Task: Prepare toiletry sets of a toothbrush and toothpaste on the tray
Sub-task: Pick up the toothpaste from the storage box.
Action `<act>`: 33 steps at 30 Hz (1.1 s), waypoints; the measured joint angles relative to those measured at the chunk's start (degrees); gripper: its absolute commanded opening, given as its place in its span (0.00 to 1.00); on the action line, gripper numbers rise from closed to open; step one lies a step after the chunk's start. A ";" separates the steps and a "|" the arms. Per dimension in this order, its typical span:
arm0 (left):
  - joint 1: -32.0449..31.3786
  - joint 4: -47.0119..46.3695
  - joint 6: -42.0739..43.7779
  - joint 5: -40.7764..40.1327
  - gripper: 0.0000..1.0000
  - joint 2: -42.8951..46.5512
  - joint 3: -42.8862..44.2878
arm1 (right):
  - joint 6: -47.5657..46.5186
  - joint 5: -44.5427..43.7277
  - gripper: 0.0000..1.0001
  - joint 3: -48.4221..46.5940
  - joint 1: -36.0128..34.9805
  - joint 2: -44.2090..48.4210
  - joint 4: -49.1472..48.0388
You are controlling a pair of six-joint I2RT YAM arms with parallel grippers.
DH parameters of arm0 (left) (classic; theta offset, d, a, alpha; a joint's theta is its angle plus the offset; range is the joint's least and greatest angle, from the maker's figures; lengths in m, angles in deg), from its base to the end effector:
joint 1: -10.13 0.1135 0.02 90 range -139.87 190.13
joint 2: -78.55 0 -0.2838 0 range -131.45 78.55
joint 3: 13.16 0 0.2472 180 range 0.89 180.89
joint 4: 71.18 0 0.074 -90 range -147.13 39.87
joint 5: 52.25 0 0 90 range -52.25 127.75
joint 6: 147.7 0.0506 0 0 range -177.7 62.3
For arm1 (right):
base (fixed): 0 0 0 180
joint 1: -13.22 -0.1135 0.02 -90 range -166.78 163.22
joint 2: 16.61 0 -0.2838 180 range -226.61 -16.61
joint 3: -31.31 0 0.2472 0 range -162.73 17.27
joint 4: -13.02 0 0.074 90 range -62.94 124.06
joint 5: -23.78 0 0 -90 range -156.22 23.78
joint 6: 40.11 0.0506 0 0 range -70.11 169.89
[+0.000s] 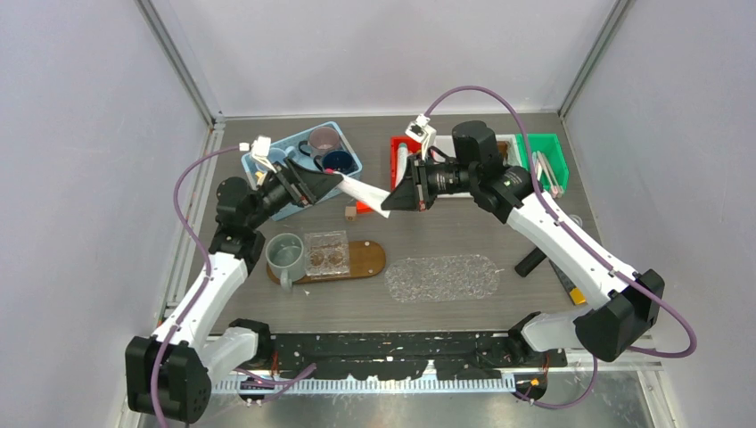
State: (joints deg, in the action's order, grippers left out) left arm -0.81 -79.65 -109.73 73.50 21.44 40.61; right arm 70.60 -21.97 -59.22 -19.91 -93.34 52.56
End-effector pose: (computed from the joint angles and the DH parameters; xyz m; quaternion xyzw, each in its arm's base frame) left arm 0.2175 -0.0722 0.3477 -0.0132 0.6808 -0.5435 0.4908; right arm 0.2271 0.1904 0.4008 -0.2840 0.7582 0.5074 0.2949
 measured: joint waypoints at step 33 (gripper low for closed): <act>2.80 -31.56 -25.51 3.15 0.00 -5.73 -7.26 | 9.73 7.23 0.33 4.20 1.86 -0.57 -14.49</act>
State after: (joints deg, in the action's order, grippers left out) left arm 1.98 -111.22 -135.23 76.65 15.72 33.36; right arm 80.33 -14.74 -55.02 -18.05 -93.91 38.07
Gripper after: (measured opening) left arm 0.376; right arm 0.179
